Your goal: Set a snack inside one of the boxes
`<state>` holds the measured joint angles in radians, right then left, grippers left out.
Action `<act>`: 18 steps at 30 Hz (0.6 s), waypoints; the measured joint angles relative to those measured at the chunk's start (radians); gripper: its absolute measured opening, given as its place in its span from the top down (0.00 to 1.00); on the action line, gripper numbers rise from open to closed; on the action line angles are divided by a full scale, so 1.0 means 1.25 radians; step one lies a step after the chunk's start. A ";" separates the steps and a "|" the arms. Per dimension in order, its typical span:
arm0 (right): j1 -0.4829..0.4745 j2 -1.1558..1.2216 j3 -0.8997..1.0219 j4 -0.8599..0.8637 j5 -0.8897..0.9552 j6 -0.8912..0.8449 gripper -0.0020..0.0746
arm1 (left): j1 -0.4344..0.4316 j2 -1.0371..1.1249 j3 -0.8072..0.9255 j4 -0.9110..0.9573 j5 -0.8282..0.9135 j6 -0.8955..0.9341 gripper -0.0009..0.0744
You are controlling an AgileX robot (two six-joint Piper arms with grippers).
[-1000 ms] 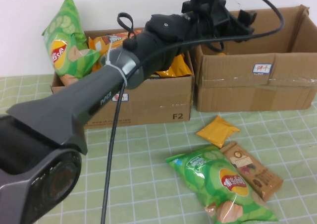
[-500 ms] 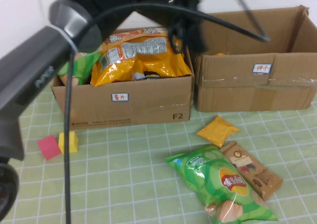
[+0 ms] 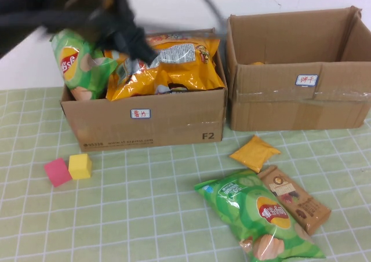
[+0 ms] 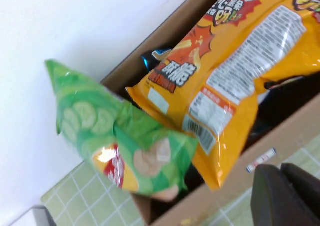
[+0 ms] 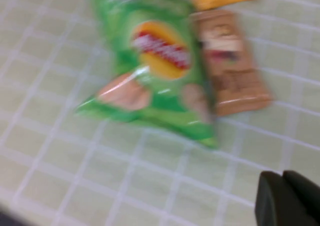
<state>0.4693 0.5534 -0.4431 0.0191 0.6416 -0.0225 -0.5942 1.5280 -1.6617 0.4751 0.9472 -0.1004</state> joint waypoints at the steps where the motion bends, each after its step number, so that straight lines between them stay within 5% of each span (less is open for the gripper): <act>1: 0.000 0.000 0.004 0.032 -0.002 -0.050 0.97 | -0.001 -0.043 0.057 0.007 -0.032 -0.024 0.99; 10: 0.000 0.000 0.015 0.259 -0.038 -0.279 0.97 | -0.002 -0.535 0.678 0.059 -0.452 -0.149 0.99; 18: 0.000 0.000 0.018 0.286 -0.072 -0.295 0.97 | -0.003 -0.960 0.950 0.078 -0.591 -0.166 0.99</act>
<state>0.4693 0.5534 -0.4210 0.3761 0.5522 -0.3908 -0.5979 0.3280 -0.4740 0.5722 0.2083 -0.3076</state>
